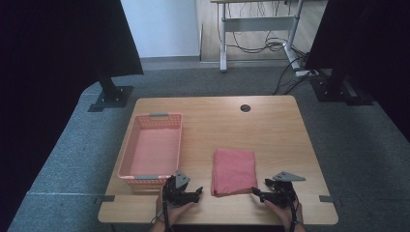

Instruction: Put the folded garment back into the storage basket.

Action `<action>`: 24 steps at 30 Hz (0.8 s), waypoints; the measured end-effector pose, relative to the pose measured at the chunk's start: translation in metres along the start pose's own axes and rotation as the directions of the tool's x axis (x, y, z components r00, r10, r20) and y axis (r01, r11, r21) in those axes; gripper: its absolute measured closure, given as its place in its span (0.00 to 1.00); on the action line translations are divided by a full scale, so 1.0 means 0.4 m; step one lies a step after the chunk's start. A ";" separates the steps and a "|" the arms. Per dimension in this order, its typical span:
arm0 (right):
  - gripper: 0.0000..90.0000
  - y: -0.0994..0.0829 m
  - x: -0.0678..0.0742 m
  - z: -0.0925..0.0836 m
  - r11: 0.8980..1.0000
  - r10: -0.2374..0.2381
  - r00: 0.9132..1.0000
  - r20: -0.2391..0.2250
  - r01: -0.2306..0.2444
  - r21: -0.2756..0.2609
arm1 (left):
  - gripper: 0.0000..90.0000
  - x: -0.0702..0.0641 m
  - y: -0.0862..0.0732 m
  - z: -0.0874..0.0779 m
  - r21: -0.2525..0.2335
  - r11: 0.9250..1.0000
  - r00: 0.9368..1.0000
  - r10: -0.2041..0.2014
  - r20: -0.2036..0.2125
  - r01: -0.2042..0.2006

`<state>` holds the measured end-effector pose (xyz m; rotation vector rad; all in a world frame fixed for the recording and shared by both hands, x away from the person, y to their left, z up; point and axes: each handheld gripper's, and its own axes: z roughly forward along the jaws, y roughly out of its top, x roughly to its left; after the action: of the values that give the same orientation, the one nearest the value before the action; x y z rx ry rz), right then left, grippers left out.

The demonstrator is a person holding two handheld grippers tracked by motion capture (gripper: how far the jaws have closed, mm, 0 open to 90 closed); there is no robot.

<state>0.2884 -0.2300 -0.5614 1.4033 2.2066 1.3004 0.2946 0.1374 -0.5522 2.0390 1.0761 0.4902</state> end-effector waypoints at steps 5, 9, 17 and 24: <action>0.30 -0.001 0.002 -0.001 1.000 -0.004 1.000 0.005 0.004 0.002 | 0.25 -0.013 0.010 -0.006 -0.020 1.000 1.000 0.002 0.010 -0.001; 0.30 -0.001 0.000 -0.002 1.000 0.002 1.000 -0.005 -0.002 0.002 | 0.25 -0.020 0.016 -0.006 -0.023 1.000 1.000 0.015 0.001 -0.015; 0.30 -0.002 0.007 -0.002 1.000 -0.011 1.000 -0.001 0.011 0.008 | 0.26 -0.022 0.030 -0.013 -0.043 0.999 1.000 0.008 -0.005 -0.008; 0.30 -0.001 0.007 -0.001 1.000 -0.009 1.000 -0.006 0.009 0.008 | 0.26 -0.049 0.041 -0.005 -0.048 0.998 0.999 0.033 0.021 -0.032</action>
<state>0.2866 -0.2281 -0.5610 1.3928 2.2221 1.2957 0.2906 0.1165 -0.5379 2.0183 1.0106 0.5043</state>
